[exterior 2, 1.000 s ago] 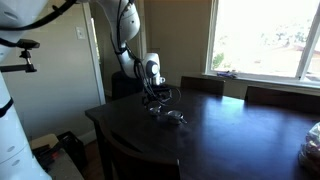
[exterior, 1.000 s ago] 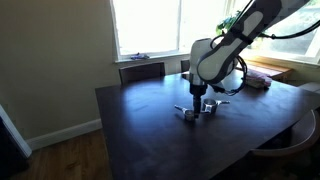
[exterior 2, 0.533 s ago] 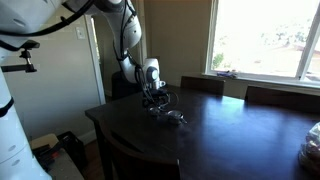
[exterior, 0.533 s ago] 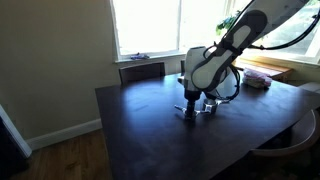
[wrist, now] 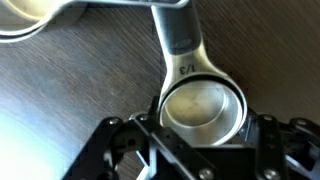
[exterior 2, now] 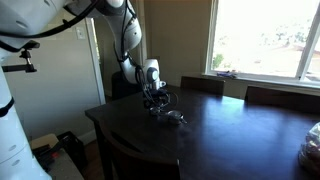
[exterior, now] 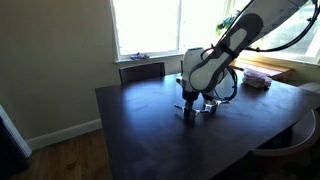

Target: Stack the cups

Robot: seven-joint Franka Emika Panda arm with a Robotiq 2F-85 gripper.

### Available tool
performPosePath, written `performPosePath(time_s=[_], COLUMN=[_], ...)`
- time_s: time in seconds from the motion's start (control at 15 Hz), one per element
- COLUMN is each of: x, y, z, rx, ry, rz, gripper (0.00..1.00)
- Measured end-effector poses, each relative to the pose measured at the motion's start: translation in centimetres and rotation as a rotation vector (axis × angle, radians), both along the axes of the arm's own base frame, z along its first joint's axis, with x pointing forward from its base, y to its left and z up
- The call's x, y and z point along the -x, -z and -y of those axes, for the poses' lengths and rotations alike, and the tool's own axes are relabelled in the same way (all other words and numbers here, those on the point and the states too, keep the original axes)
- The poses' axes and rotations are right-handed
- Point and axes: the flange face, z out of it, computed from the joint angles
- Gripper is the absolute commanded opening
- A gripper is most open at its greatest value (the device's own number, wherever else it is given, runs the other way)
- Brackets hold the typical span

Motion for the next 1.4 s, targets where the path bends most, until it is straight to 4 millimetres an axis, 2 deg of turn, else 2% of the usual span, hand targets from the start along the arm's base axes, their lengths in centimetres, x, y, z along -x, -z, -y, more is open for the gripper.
performPosePath(time_s=[0.47, 0.93, 1.4], x=[-0.1, -0.4, -1.1], y=[-0.7, -4.6, -7.7], z=[-1.3, -3.7, -3.5], rx=[-0.009, -0.052, -0.112], ry=[-0.009, -0.026, 0.014], rz=[0.027, 0.072, 0.102], gripper=[0.42, 0.42, 0.42])
